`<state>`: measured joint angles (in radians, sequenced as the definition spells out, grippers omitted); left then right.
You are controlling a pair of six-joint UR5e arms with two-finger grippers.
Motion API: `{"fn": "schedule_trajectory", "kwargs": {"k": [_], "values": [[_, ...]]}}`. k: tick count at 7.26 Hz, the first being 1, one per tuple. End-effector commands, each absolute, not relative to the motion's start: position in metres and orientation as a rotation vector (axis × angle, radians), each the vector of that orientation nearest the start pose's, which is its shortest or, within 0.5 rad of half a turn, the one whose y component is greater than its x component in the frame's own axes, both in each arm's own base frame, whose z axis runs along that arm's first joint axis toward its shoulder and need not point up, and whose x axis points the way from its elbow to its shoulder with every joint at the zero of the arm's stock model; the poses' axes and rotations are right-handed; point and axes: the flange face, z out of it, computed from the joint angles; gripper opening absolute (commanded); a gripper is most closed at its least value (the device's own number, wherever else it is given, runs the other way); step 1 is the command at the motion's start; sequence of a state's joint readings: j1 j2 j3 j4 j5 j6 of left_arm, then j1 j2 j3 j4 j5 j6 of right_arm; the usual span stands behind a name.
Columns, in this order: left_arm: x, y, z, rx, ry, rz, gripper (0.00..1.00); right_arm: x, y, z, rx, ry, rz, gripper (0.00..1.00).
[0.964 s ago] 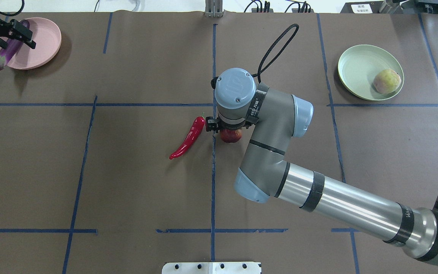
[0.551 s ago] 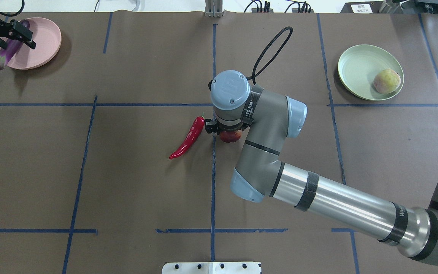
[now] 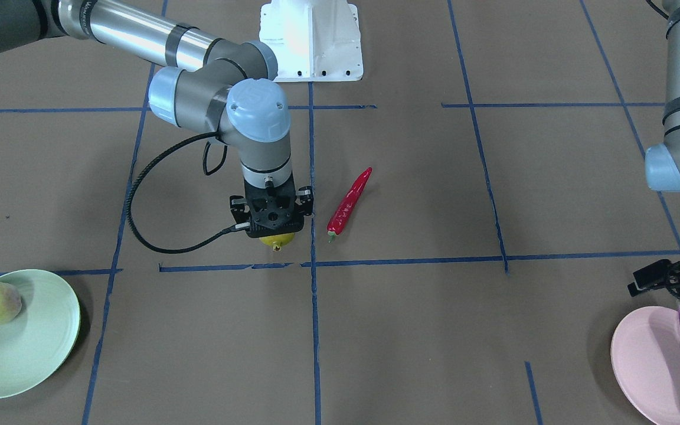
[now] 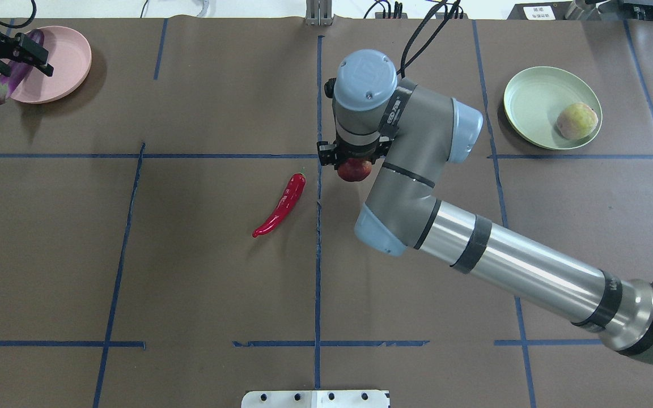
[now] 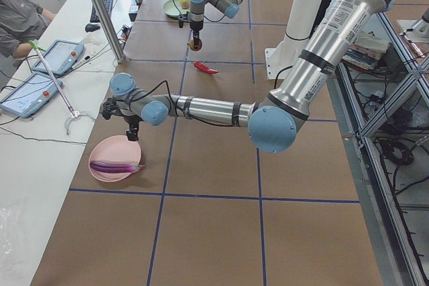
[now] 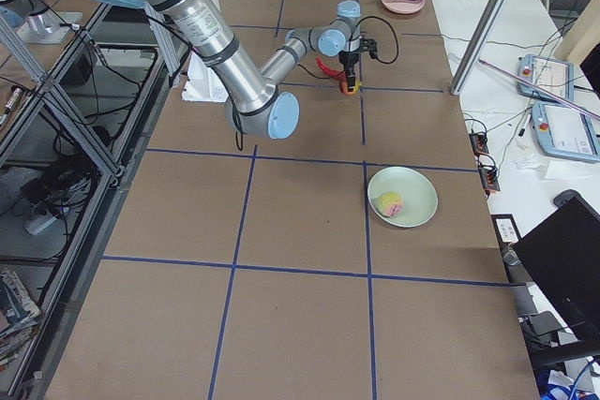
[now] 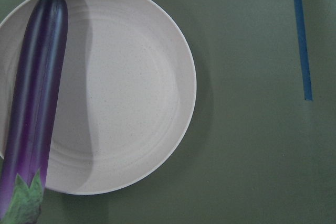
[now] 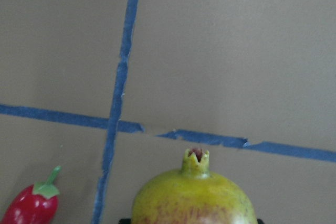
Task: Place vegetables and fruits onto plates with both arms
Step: 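Lift the pomegranate with the right gripper and carry it to the green plate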
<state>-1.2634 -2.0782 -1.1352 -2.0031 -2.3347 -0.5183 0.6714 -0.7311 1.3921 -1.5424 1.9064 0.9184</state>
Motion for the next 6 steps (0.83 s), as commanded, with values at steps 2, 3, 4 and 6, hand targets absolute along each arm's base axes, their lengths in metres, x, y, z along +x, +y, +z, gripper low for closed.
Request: {"fn": "schedule_trajectory", "kwargs": {"k": [2,3,4,6], "values": [[0.159,-0.704,0.521,0.138,0.877,-0.003,1.0,-0.367,-0.654,0.319,0.213,-0.659,-0.281,0.12],[0.159,-0.704,0.52,0.138,0.877,-0.004,1.0,-0.309,-0.669,0.367,0.222,-0.64,-0.388,0.12],[0.16,-0.705,0.518,0.137,0.879,-0.008,1.0,-0.271,-0.672,0.405,0.208,-0.645,-0.446,0.13],[0.16,-0.704,0.517,0.138,0.879,-0.008,1.0,-0.253,-0.684,0.461,0.229,-0.652,-0.515,0.17]]}}
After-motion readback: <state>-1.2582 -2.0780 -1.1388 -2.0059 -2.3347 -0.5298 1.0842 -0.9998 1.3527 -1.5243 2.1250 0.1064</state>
